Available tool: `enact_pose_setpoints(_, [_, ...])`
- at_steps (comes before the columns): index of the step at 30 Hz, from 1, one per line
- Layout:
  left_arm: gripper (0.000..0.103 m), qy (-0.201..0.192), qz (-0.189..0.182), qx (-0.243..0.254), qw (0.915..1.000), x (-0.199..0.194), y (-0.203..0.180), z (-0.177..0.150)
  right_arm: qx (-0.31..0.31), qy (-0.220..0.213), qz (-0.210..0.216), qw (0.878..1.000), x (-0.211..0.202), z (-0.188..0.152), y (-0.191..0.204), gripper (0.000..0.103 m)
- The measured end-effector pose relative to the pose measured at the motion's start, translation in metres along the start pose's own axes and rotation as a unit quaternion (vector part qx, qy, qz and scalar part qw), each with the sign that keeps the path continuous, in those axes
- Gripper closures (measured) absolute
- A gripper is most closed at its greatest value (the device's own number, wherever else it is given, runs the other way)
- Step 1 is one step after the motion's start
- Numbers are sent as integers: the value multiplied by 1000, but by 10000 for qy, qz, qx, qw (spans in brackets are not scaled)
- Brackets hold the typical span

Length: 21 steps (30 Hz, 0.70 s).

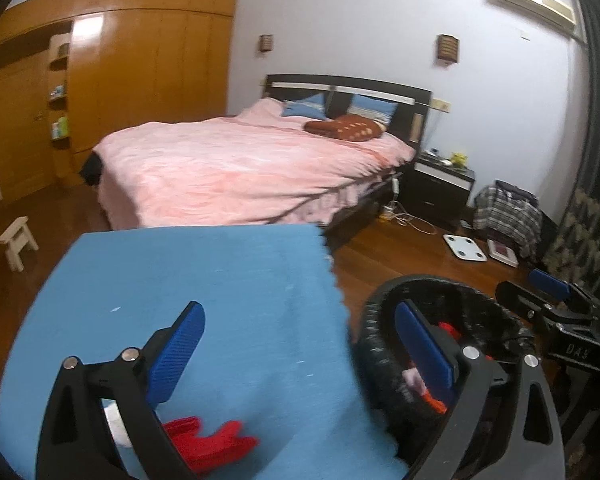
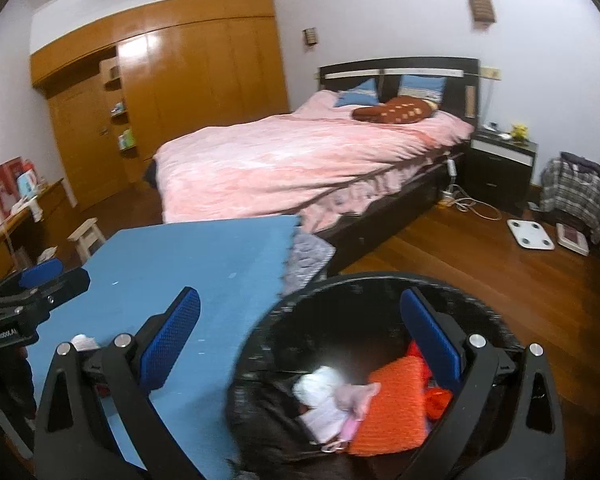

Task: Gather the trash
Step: 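Move both tools back from the bin to the white tissue and red cloth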

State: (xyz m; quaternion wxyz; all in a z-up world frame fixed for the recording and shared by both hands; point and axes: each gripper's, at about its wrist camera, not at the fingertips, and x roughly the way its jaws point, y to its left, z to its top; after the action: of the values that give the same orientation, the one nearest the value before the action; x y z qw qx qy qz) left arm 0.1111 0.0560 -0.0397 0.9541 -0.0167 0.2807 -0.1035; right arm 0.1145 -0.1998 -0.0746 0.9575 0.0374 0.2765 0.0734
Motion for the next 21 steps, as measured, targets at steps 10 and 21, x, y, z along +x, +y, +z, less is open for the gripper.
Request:
enact_pose_setpoints(10, [9, -55, 496, -290, 9983, -27, 62, -15, -404, 145, 593, 9973, 17, -4, 74, 6])
enact_pose_setpoints(21, [9, -91, 926, -501, 9944, -37, 119, -40, -749, 207, 1115, 9907, 38, -20, 148, 6])
